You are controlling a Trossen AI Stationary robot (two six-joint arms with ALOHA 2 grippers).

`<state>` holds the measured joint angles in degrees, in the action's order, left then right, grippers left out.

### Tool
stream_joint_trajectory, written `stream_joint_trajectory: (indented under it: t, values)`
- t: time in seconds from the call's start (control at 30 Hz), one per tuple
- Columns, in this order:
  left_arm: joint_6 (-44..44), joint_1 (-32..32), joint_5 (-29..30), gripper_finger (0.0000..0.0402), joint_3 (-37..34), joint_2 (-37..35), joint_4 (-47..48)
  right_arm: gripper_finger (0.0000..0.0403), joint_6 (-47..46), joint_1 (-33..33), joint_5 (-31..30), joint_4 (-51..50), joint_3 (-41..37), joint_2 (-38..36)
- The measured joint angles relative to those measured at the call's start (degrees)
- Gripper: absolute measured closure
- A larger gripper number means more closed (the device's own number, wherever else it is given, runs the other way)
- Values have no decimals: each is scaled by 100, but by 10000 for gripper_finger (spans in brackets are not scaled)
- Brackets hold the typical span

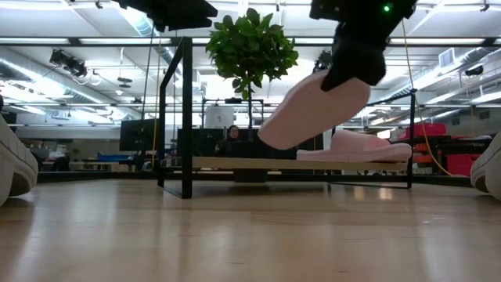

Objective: Pick and place slides into the shelf
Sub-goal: Put the pink slipper on the shelf

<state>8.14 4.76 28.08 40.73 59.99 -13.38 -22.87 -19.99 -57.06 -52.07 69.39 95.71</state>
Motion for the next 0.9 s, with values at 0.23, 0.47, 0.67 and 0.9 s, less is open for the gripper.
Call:
stream_joint_trajectory:
  t: [0.23, 0.47, 0.67, 0.9]
  values:
    - [0, -1, -1, 155, 0, 0, 102, 362, -34, 0, 124, 71, -455, -19]
    - [-2, -1, -2, 158, 0, 0, 135, 362, 153, -4, 77, 609, -886, -19]
    - [-4, -1, -3, 164, 0, 0, 135, 363, 257, 0, 232, 865, -976, -19]
    - [-2, -1, -2, 170, 0, 0, 165, 363, 255, 0, 593, 967, -978, -19]
